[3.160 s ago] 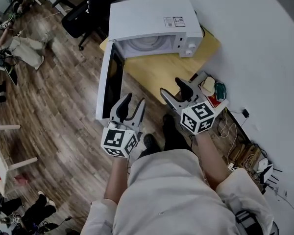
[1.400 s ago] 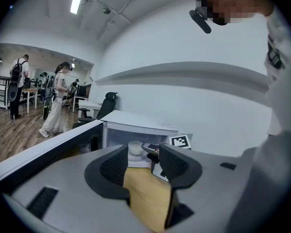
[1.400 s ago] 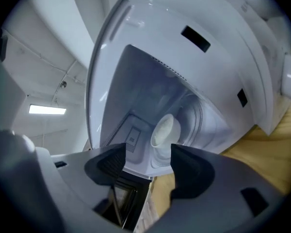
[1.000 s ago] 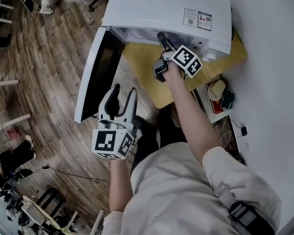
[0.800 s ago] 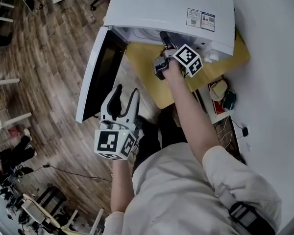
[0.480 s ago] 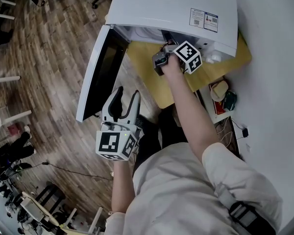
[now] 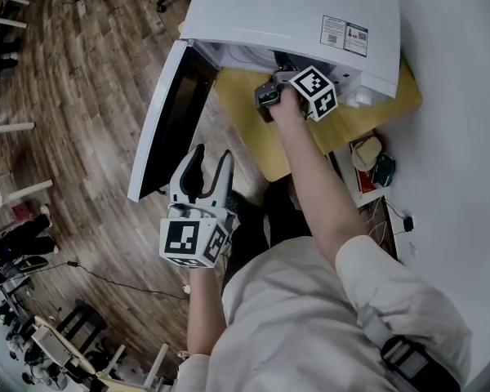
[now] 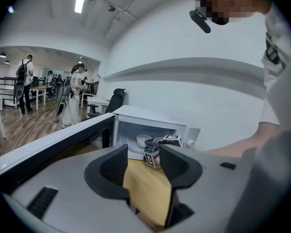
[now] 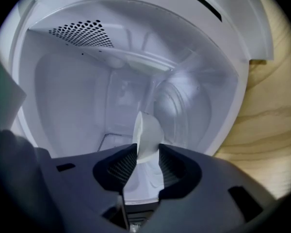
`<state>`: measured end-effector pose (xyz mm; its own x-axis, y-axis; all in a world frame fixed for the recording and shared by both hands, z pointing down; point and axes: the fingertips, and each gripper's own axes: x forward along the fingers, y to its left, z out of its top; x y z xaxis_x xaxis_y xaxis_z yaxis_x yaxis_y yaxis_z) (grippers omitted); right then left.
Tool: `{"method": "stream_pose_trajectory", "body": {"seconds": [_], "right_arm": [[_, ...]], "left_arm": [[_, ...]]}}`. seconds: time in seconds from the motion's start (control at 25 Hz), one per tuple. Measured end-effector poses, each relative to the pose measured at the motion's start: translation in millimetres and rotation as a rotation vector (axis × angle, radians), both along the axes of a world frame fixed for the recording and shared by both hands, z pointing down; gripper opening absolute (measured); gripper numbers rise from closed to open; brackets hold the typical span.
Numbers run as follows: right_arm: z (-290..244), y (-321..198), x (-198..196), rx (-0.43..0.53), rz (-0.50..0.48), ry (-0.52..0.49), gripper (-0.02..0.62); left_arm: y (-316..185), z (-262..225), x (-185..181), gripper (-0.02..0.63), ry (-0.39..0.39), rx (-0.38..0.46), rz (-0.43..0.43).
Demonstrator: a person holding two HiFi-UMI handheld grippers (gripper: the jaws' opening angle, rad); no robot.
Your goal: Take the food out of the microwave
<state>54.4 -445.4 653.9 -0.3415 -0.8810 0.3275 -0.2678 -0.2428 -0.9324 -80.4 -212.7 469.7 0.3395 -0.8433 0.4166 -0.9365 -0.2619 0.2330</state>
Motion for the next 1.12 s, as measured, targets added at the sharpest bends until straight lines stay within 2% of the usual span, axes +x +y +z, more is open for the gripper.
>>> {"method": "stream_pose_trajectory", "body": {"seconds": [0.56, 1.12], "right_arm": [[-2, 0, 7, -0.011, 0.042, -0.064, 0.085], [0, 14, 10, -0.035, 0.053, -0.082, 0.049]], "left_arm": [[4, -1, 2, 0.183, 0.006, 0.002, -0.006], [14, -6, 6, 0.183, 0.002, 0.012, -0.01]]}}
